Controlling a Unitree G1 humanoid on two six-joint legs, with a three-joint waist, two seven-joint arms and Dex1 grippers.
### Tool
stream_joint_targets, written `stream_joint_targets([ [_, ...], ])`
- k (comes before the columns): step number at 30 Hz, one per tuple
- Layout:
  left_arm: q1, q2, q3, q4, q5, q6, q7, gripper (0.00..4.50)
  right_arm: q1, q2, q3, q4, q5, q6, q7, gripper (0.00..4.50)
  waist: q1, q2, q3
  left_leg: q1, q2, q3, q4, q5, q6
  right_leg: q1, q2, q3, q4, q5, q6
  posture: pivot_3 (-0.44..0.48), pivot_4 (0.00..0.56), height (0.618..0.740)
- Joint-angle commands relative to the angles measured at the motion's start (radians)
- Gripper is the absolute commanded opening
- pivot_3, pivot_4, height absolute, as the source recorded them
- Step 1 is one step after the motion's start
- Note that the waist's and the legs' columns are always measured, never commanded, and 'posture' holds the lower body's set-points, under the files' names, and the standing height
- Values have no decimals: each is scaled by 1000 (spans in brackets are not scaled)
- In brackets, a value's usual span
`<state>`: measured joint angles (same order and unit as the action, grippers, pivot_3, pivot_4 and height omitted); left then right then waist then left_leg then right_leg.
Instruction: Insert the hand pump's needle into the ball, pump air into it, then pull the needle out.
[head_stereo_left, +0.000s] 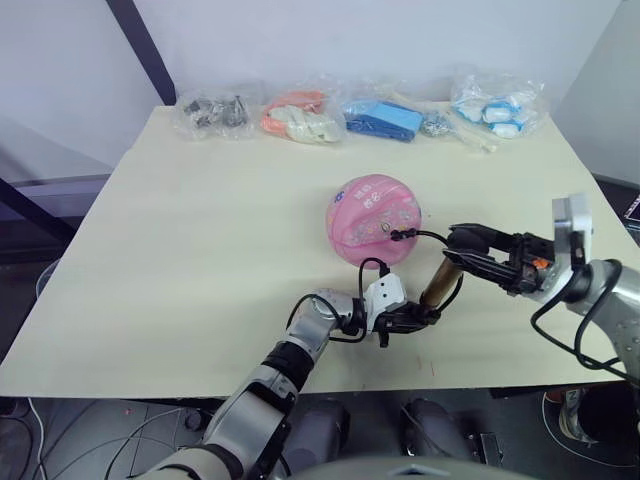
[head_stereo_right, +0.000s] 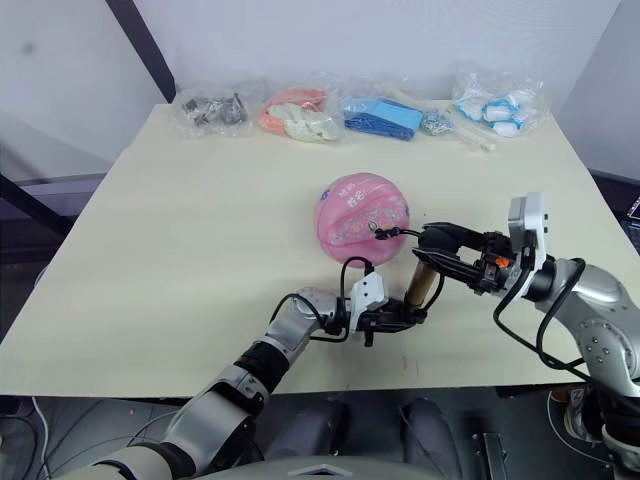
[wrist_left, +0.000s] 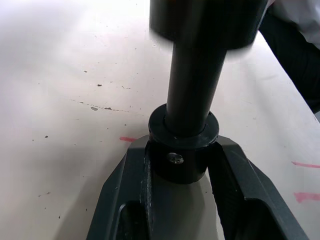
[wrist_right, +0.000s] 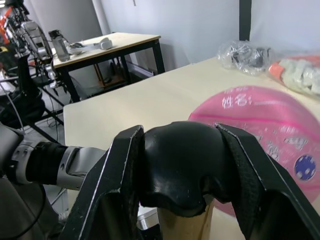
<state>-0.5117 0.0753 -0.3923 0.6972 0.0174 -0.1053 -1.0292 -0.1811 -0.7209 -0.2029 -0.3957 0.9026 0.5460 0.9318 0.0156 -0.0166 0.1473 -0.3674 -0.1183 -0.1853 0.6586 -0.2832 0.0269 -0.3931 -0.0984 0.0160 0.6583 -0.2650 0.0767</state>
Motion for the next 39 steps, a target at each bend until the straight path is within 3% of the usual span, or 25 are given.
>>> stream_joint_targets([
  [1,25,20,-1,73,23,35,9,1078,-85,-45,-119,-51,66,-8,-15,1906,0,0,0,-1,0,0,0,0,0,-1,0,0,0,0,0,0,150,740],
  [11,23,20,0,79,25,32,9,1078,-158,-77,-159,-33,118,19,-39,1906,0,0,1,-2,0,0,0,0,0,-2,-3,0,0,0,0,0,150,740],
  [14,25,21,-2,80,26,31,7,1078,-147,-37,-126,-53,138,21,-54,1906,-1,0,1,-2,0,0,0,0,0,-2,-3,0,0,0,0,0,150,740],
  [30,16,18,2,93,23,32,9,1078,107,70,197,26,-303,-226,-2,1906,-2,-2,-3,5,1,1,0,0,0,2,1,1,1,0,1,0,150,740],
  [39,17,17,4,87,22,35,9,1078,125,112,215,65,-358,-310,-18,1906,-1,-3,-5,5,1,1,0,0,0,2,2,1,1,0,0,0,150,740],
])
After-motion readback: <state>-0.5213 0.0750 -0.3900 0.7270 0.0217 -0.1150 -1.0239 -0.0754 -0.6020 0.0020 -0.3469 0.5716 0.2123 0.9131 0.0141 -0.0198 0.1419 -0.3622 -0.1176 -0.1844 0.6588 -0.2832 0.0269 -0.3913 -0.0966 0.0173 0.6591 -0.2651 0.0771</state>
